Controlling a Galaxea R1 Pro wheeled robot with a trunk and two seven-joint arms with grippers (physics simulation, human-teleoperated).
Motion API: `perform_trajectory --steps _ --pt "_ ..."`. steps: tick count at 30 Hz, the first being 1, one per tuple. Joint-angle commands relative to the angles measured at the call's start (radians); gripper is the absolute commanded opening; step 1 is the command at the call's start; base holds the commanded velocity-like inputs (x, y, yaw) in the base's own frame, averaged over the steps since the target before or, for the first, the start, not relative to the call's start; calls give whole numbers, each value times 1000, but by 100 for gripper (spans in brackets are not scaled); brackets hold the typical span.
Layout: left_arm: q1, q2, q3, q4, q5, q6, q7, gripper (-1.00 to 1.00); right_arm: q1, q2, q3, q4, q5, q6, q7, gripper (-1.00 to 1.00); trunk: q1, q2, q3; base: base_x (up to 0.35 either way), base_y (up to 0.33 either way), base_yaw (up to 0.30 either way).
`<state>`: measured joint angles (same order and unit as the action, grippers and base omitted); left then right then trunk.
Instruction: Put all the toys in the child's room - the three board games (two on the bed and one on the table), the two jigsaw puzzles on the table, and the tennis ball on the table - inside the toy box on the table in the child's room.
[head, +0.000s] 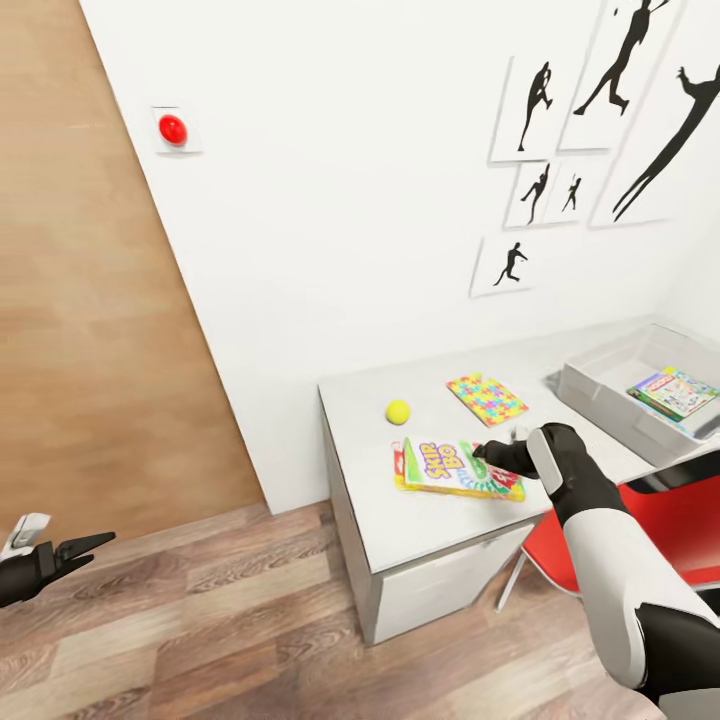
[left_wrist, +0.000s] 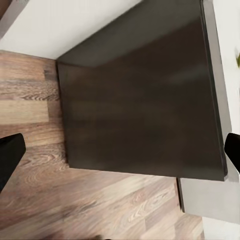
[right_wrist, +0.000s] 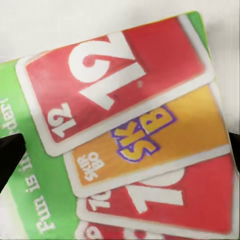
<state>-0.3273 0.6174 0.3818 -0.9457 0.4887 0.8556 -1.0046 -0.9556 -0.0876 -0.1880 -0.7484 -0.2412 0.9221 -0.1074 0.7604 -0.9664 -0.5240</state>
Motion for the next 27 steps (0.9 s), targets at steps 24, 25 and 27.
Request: perform_trajectory --steps 24,25,27 --pt "-1 0 0 1 2 5 -2 100 1 1 0 23 -23 3 -8 100 0 -1 -1 -90 160 0" --pt "-1 0 0 1 2 5 -2 100 1 1 0 23 -23 3 -8 100 0 -1 -1 -91 51 0" --pt "-1 0 -1 1 2 5 -2 100 1 1 0 23 -23 3 -8 100 0 -1 -1 -59 34 0"
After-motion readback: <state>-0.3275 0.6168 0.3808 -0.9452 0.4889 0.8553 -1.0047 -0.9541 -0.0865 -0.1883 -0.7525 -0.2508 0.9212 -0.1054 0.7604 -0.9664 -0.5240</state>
